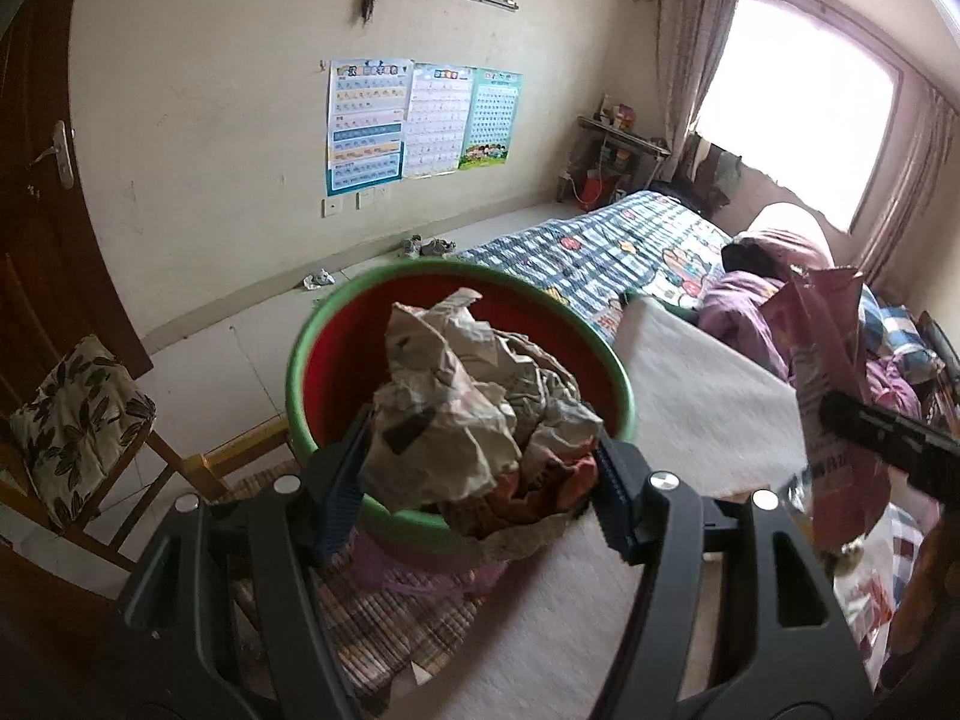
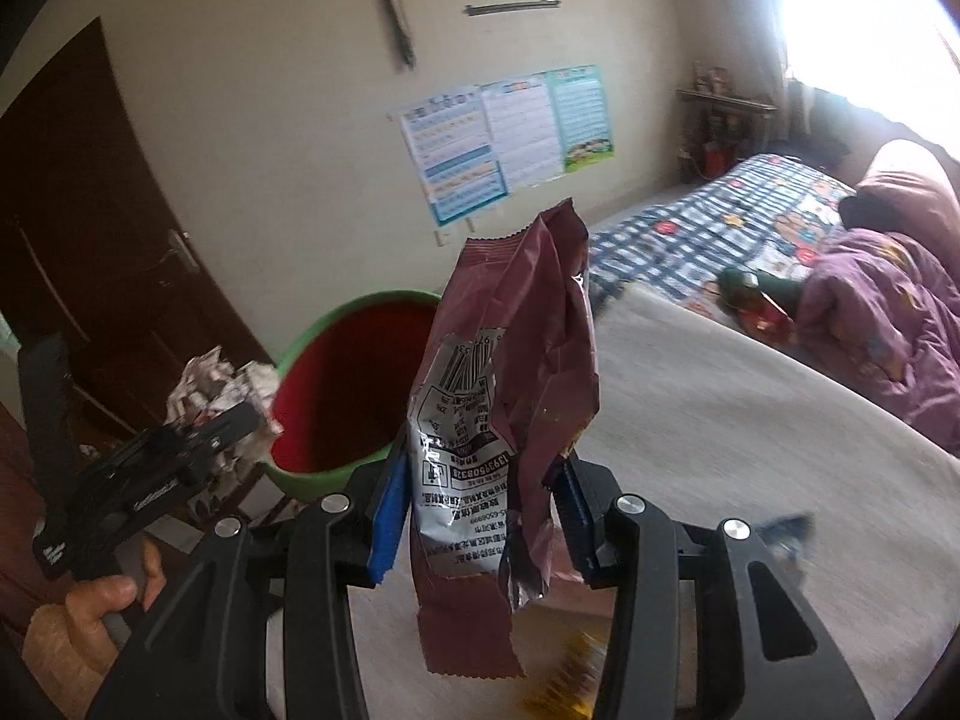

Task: Collect trash
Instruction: 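Carry both items over the red bucket and lower them toward it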

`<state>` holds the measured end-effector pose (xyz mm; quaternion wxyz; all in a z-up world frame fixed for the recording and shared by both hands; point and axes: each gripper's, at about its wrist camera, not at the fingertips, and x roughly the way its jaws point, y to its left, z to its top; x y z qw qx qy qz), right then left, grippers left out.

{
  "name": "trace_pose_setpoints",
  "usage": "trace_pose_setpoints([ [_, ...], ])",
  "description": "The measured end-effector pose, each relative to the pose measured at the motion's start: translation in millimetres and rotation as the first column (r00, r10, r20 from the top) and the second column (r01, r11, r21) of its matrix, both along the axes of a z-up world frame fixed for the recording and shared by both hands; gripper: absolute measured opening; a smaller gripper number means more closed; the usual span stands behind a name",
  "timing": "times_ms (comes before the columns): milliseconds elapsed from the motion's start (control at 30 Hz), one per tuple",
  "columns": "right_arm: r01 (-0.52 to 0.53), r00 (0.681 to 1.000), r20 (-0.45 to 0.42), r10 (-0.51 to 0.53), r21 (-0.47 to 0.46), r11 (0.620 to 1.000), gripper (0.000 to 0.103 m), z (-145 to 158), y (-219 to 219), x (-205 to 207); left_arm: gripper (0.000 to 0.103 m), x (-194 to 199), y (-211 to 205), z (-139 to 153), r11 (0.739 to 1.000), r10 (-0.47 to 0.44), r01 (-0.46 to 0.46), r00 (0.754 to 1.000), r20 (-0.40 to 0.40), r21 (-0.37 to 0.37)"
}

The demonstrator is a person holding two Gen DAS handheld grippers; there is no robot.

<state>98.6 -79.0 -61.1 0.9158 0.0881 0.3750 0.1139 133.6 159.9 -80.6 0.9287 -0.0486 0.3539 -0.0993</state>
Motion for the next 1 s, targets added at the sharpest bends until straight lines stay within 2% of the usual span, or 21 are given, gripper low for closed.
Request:
trace_pose_setpoints([
  [133,-0.016,1.000,0.002,0.016,0.022,1.000,0.043,3.8,18.9,20.7,0.062,15.4,6.3,-0.7,1.000,0.002,-0.002,1.000,0.003,0.010],
  [433,-0.044,0.999,-0.013,0.045,0.051,0.998,0.043,2.5,44.6,56.2,0.062,42.2,13.8,-19.5,1.000,-0.008,0.008,0.998,-0.057,0.004],
  [733,-0.090,0.995,-0.026,0.092,0.073,0.993,0.044,-4.1,69.5,73.8,0.062,55.1,20.5,-34.0,1.000,-0.010,0.009,0.995,-0.096,-0.006],
  [1000,-0.128,0.992,-0.017,0.129,0.049,0.991,0.044,-7.4,83.7,88.7,0.062,61.2,24.6,-38.1,1.000,0.006,-0.008,0.994,-0.112,-0.011],
])
